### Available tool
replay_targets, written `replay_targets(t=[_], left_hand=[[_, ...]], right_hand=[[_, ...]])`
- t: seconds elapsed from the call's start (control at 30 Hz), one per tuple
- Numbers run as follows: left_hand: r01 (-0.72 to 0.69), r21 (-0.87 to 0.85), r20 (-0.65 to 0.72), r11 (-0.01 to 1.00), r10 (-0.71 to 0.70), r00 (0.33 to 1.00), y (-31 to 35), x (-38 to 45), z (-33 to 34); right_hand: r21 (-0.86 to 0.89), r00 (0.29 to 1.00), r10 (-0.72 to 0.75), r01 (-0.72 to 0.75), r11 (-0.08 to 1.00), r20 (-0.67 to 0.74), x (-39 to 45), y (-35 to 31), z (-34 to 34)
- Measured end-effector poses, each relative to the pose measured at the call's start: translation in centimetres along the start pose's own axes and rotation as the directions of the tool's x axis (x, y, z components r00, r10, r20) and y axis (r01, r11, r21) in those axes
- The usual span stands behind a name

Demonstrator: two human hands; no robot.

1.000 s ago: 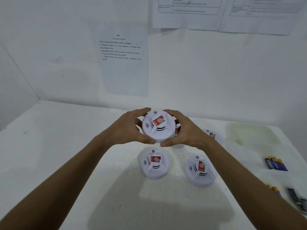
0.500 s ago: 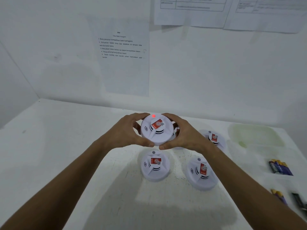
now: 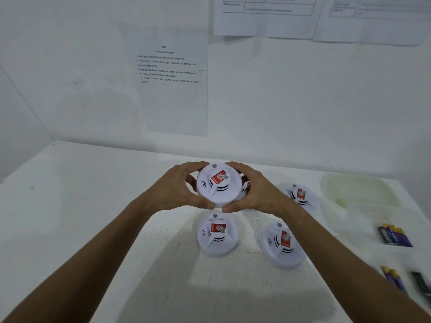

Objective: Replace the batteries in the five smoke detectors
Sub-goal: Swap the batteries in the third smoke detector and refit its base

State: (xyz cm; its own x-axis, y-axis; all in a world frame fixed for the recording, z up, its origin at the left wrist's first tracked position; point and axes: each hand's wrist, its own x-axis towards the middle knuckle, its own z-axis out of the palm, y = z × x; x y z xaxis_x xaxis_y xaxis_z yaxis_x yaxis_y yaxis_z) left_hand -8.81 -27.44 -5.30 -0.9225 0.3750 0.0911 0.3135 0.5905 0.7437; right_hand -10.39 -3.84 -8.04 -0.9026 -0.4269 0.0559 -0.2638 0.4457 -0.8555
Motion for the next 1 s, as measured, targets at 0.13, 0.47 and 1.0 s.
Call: replay_targets(t=[0.13, 0.47, 1.0], left_hand=[[0.004, 0.001, -0.002, 1.0, -0.004, 1.0, -0.2, 0.0, 0.0], [-0.004, -0.023, 0.004, 1.0, 0.004, 1.0, -0.8, 0.4, 0.0], [0.017, -0.007, 0.013, 1.0, -0.017, 1.0, -2.2, 0.9, 0.0]], right_hand=[[-0.003, 1.0, 0.002, -0.002, 1.0, 0.007, 0.1, 0.1, 0.1], [0.013, 1.0, -0.001, 0.001, 1.0, 0.007, 0.5, 0.3, 0.3], [0.001, 1.0, 0.013, -0.013, 1.0, 0.016, 1.3, 0.5, 0.6]])
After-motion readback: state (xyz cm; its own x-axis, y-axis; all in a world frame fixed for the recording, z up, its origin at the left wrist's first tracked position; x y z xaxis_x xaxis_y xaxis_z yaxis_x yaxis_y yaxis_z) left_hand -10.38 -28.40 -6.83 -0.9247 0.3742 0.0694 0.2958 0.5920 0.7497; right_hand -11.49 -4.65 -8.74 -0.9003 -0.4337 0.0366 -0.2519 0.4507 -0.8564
